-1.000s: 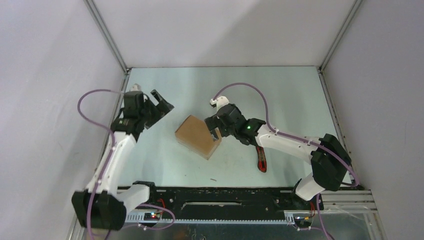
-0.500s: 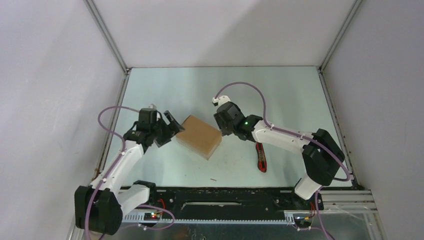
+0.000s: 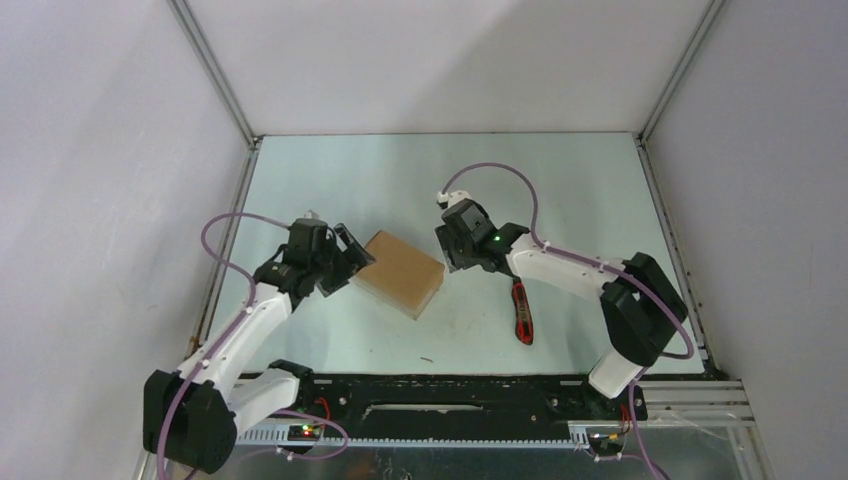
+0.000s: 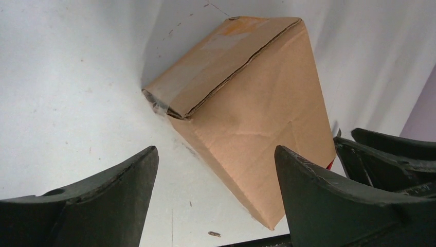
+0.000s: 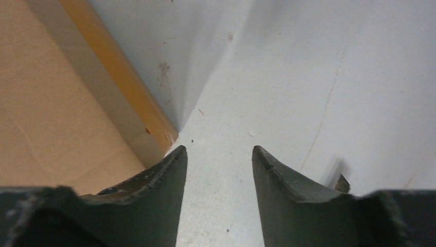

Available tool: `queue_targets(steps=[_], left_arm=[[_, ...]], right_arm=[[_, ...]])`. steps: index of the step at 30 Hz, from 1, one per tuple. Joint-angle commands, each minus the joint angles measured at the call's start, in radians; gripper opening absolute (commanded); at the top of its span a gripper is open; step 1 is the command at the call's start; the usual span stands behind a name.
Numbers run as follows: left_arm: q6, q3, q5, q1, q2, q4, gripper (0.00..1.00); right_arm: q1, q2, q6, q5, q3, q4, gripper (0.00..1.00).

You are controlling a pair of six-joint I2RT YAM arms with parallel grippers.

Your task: Unpack the express box

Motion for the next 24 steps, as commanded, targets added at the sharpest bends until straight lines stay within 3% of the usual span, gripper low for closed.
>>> queue_targets(steps=[1, 6, 16, 24], left_arm=[[-0.016, 0.029, -0.057, -0.002, -0.063, -0.046, 0.87], [-0.004, 0.021, -0.040, -0.002, -0.062, -0.043, 0.87], [0.012, 0.027, -0.025, -0.002, -0.054, -0.043, 0.87], [0.025, 0.069, -0.022, -0.007, -0.021, -0.047, 0.88]], right_arm=[[0.010, -0.130, 0.015, 0.020, 0.025, -0.022, 0.57], [0.082, -0.128, -0.020, 0.044, 0.024, -0.010, 0.64], [0.070, -0.049, -0.005, 0.006, 0.024, 0.011, 0.63], [-0.008, 0.049, 0.015, -0.034, 0.061, 0.026, 0.54]])
